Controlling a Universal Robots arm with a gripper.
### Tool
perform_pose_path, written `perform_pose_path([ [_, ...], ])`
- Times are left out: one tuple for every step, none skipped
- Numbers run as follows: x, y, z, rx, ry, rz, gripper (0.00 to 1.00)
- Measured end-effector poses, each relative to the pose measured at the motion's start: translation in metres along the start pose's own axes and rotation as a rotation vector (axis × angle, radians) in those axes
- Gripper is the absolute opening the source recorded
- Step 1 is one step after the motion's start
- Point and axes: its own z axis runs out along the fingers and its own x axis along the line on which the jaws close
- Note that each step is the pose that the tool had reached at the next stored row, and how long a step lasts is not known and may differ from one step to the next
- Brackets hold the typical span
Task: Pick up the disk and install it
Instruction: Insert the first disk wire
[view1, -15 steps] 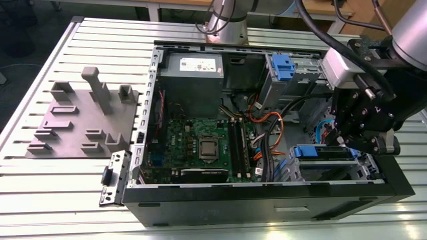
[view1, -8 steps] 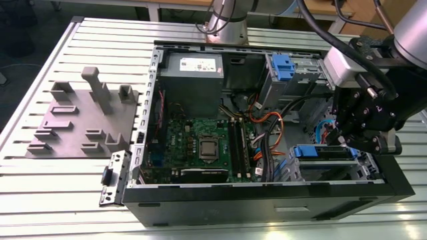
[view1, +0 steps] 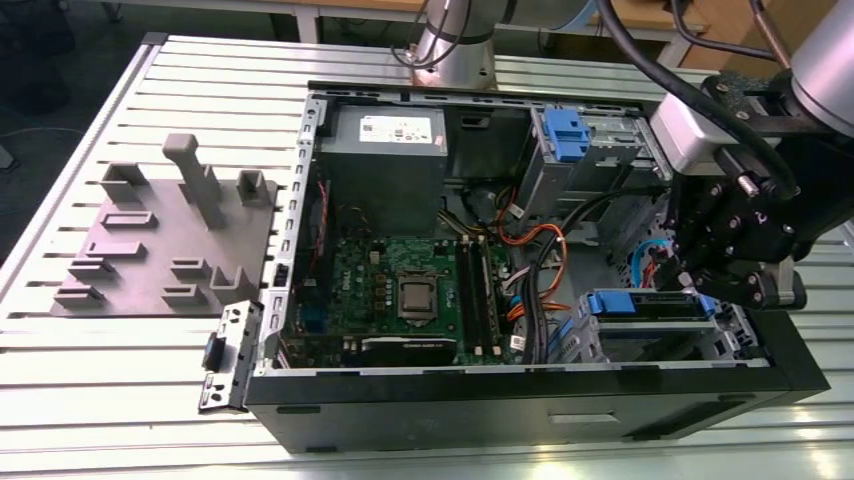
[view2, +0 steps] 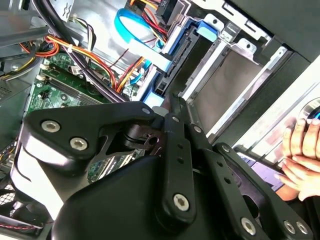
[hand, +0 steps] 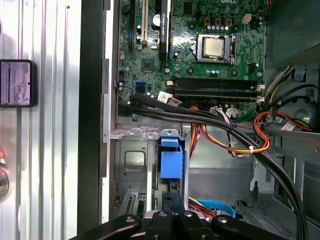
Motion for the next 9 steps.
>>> perform_pose_path([
  [0.0000,-0.0002,0.0000,0.0000,0.0000,0.000,0.11],
  [0.0000,-0.0005,0.0000,0.0000,0.0000,0.000,0.11],
  [0.0000,-0.0006,0.0000,0.0000,0.0000,0.000,0.11],
  [0.0000,-0.0013,0.0000,0.0000,0.0000,0.000,0.11],
  [0.0000,-0.0018,0.0000,0.0000,0.0000,0.000,0.11],
  [0.0000,-0.0018,0.0000,-0.0001,0.0000,0.000,0.11],
  [0.0000,-0.0019,0.0000,0.0000,0.0000,0.000,0.11],
  [0.0000,-0.0023,0.0000,-0.0001,0.0001,0.000,0.11],
  [0.0000,-0.0026,0.0000,-0.0001,0.0001,0.000,0.11],
])
